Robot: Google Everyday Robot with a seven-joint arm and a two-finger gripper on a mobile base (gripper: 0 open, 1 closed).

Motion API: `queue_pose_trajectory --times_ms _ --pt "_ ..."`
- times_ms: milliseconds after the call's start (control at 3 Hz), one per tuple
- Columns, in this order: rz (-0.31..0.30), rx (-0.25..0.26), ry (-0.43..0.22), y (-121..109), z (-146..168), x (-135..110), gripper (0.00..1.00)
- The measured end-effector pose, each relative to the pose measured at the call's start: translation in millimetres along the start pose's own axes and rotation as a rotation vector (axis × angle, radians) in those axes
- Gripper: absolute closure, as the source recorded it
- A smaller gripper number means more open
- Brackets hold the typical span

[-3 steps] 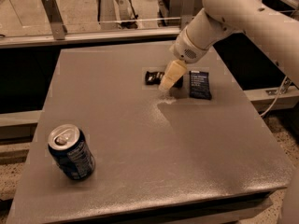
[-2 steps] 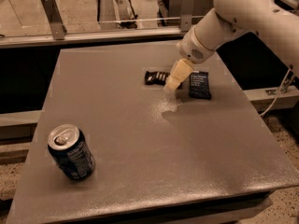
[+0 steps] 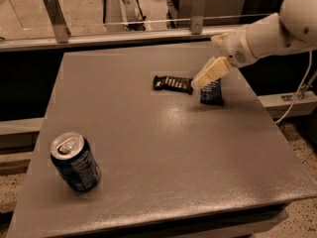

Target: Move rxbar chocolate near rxbar blueberry

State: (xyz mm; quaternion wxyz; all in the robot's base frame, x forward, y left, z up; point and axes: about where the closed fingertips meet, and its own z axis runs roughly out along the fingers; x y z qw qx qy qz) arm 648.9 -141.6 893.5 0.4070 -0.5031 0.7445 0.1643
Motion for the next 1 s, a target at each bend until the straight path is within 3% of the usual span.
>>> queue_pose_trajectory --times_ms 333,667,1000 --pt "0.045 0.113 -0.115 -20.3 -53.8 10.4 0.00" --pt "0.052 0.207 -0.199 -32.2 -107.1 15.4 0.00" --pt "0.058 0.220 -0.204 -32.9 -116.5 20.3 0.00"
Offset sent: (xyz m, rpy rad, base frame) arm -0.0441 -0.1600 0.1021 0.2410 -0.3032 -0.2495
